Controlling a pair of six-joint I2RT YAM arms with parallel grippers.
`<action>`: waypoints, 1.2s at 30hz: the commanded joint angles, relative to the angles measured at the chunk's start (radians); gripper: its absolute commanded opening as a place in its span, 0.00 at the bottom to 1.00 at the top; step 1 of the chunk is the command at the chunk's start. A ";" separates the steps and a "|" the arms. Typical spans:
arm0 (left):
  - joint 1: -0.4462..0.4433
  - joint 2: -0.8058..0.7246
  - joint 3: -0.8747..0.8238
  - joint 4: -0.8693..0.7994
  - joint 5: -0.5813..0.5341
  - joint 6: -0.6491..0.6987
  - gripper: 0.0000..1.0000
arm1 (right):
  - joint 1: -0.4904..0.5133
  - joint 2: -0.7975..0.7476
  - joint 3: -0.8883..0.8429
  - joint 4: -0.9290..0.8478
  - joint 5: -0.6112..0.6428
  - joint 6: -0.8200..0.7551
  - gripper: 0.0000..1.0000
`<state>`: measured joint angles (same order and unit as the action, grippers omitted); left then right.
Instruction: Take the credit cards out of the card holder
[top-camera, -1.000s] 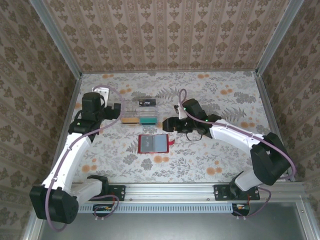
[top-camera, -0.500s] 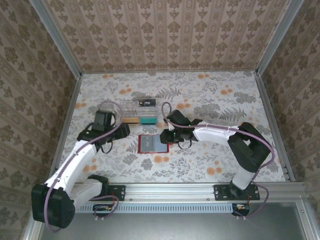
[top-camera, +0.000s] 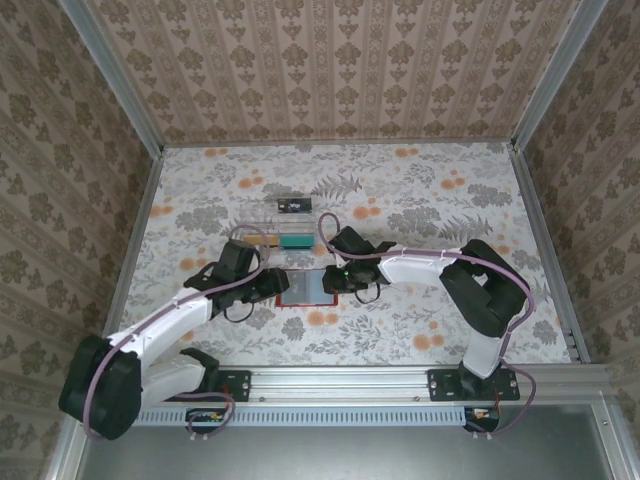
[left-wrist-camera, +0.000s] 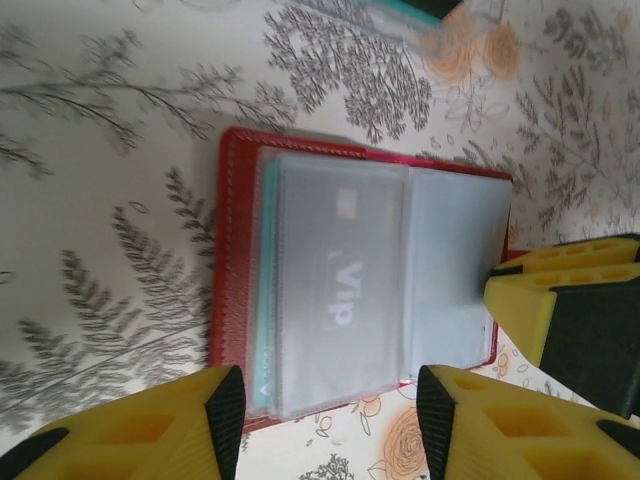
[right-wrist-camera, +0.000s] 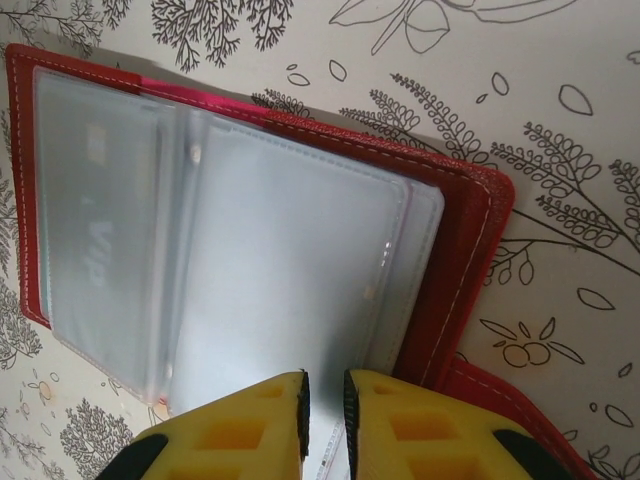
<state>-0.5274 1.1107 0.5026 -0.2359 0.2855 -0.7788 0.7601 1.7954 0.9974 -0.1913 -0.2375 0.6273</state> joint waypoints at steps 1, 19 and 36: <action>-0.023 0.048 0.000 0.081 0.047 -0.046 0.49 | 0.008 0.009 0.014 -0.035 0.026 -0.008 0.20; -0.036 0.207 -0.004 0.127 0.073 -0.045 0.45 | 0.013 0.006 0.004 -0.028 0.029 -0.003 0.20; -0.049 0.264 -0.013 0.348 0.220 -0.093 0.48 | 0.013 0.015 0.007 -0.021 0.021 -0.001 0.20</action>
<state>-0.5671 1.3724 0.4969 0.0444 0.4484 -0.8516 0.7639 1.7958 0.9977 -0.1913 -0.2306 0.6273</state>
